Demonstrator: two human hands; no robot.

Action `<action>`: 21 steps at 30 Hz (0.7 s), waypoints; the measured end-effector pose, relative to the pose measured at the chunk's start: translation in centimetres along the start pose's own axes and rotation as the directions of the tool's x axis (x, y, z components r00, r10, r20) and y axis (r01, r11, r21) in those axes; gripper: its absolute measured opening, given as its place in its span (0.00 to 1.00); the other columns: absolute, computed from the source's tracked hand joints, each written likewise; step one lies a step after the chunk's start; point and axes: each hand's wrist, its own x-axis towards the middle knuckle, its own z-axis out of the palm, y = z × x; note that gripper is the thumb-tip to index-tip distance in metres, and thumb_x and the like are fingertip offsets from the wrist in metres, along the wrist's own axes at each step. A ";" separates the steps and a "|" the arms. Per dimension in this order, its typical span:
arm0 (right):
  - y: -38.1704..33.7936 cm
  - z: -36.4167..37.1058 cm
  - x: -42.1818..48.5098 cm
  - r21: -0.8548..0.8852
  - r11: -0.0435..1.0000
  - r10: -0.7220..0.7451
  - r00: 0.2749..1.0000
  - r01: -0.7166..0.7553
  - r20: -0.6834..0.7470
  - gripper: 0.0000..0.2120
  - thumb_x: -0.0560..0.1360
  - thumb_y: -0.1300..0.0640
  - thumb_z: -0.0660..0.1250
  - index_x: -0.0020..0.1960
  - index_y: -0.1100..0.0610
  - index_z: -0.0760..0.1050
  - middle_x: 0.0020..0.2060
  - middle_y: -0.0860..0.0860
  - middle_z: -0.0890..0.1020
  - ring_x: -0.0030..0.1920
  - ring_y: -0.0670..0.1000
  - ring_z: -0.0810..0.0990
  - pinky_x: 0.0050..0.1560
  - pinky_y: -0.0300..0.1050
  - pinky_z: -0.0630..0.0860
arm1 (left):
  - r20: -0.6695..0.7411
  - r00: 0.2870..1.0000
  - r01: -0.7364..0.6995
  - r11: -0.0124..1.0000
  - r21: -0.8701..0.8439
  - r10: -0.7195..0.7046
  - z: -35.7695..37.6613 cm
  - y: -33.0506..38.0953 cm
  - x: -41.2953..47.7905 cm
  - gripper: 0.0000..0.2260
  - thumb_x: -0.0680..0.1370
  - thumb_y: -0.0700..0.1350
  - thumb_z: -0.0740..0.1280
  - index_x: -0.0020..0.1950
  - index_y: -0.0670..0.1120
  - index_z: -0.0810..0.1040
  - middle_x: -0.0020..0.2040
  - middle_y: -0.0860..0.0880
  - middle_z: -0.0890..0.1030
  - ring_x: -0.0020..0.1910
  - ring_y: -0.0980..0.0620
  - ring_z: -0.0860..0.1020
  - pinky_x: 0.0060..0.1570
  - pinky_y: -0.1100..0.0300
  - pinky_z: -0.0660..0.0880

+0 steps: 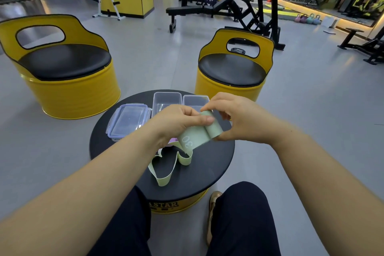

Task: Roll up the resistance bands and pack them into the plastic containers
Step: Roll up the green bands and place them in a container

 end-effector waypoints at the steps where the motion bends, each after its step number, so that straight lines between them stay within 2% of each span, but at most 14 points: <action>1: 0.0 0.2 -0.1 0.058 0.998 0.020 1.000 -0.019 -0.011 0.28 0.66 0.54 0.77 0.64 0.51 0.73 0.50 0.42 0.72 0.46 0.35 0.70 0.44 0.28 0.70 | 0.005 1.000 -0.005 0.999 -0.035 0.005 0.0 0.1 0.0 0.09 0.66 0.49 0.75 0.37 0.45 0.79 0.36 0.47 0.80 0.34 0.51 0.77 0.35 0.61 0.74; 4: 0.0 0.6 -0.5 0.300 0.943 0.156 0.988 -0.148 -0.002 0.36 0.64 0.53 0.78 0.68 0.46 0.67 0.54 0.38 0.70 0.49 0.42 0.73 0.47 0.33 0.76 | 0.030 0.999 -0.010 0.992 -0.128 0.014 -0.3 0.0 0.1 0.13 0.63 0.49 0.75 0.43 0.44 0.81 0.39 0.45 0.83 0.36 0.48 0.80 0.39 0.57 0.76; 6: -0.3 1.3 -0.7 0.494 0.835 0.282 0.959 -0.243 -0.005 0.36 0.64 0.52 0.76 0.68 0.45 0.65 0.54 0.40 0.73 0.47 0.44 0.77 0.48 0.37 0.78 | 0.018 0.999 -0.035 0.980 -0.196 0.039 -0.3 0.0 0.1 0.11 0.66 0.47 0.73 0.45 0.43 0.81 0.39 0.45 0.83 0.36 0.48 0.80 0.38 0.56 0.78; 8: -0.6 2.1 -0.6 0.681 0.677 0.404 0.914 -0.278 -0.029 0.24 0.70 0.54 0.72 0.63 0.47 0.68 0.48 0.46 0.76 0.42 0.47 0.79 0.46 0.41 0.80 | -0.022 0.997 -0.073 0.960 -0.270 0.070 -0.2 -0.1 0.3 0.10 0.67 0.45 0.72 0.45 0.43 0.81 0.39 0.45 0.83 0.39 0.47 0.80 0.44 0.50 0.78; 10: -1.1 2.8 -0.3 0.813 0.522 0.500 0.865 -0.258 -0.047 0.11 0.76 0.54 0.65 0.57 0.54 0.71 0.40 0.52 0.78 0.36 0.48 0.79 0.41 0.43 0.81 | -0.059 0.994 -0.111 0.940 -0.322 0.097 0.0 -0.1 0.4 0.11 0.66 0.46 0.71 0.46 0.44 0.80 0.40 0.47 0.83 0.40 0.48 0.80 0.46 0.51 0.77; 12: -1.5 3.2 0.0 0.873 0.430 0.567 0.821 -0.231 -0.062 0.06 0.78 0.55 0.61 0.52 0.57 0.72 0.37 0.53 0.79 0.33 0.47 0.79 0.37 0.42 0.80 | -0.061 0.991 -0.135 0.924 -0.359 0.121 0.2 -0.1 0.4 0.13 0.66 0.46 0.70 0.48 0.44 0.80 0.41 0.48 0.84 0.41 0.50 0.81 0.47 0.52 0.77; 14: -1.6 3.4 0.2 0.894 0.405 0.589 0.803 -0.194 -0.092 0.05 0.79 0.56 0.61 0.49 0.57 0.73 0.36 0.51 0.79 0.32 0.44 0.79 0.35 0.40 0.80 | -0.064 0.989 -0.149 0.918 -0.368 0.135 0.3 0.0 0.3 0.16 0.66 0.45 0.70 0.52 0.44 0.79 0.43 0.48 0.83 0.43 0.49 0.82 0.50 0.50 0.77; 16: -1.5 3.4 0.2 0.891 0.424 0.584 0.800 -0.161 -0.133 0.03 0.78 0.57 0.63 0.49 0.56 0.73 0.37 0.51 0.80 0.34 0.44 0.79 0.36 0.40 0.79 | -0.058 0.988 -0.156 0.920 -0.359 0.144 0.2 0.0 0.1 0.14 0.68 0.43 0.70 0.53 0.44 0.78 0.44 0.48 0.83 0.45 0.48 0.82 0.51 0.49 0.78; 19: -1.2 3.2 0.0 0.878 0.456 0.553 0.819 -0.144 -0.153 0.03 0.77 0.60 0.64 0.50 0.54 0.74 0.38 0.55 0.80 0.36 0.46 0.80 0.37 0.38 0.78 | -0.027 0.988 -0.155 0.934 -0.322 0.154 -0.3 0.1 0.0 0.09 0.73 0.37 0.68 0.51 0.47 0.78 0.42 0.50 0.84 0.44 0.49 0.82 0.48 0.52 0.80; 21: -1.0 2.9 -0.2 0.862 0.485 0.521 0.840 -0.146 -0.151 0.06 0.76 0.62 0.65 0.50 0.53 0.74 0.38 0.55 0.79 0.37 0.45 0.81 0.40 0.38 0.79 | -0.005 0.989 -0.144 0.943 -0.298 0.150 -0.5 0.2 -0.2 0.08 0.73 0.39 0.69 0.50 0.49 0.79 0.41 0.51 0.84 0.41 0.50 0.83 0.44 0.55 0.81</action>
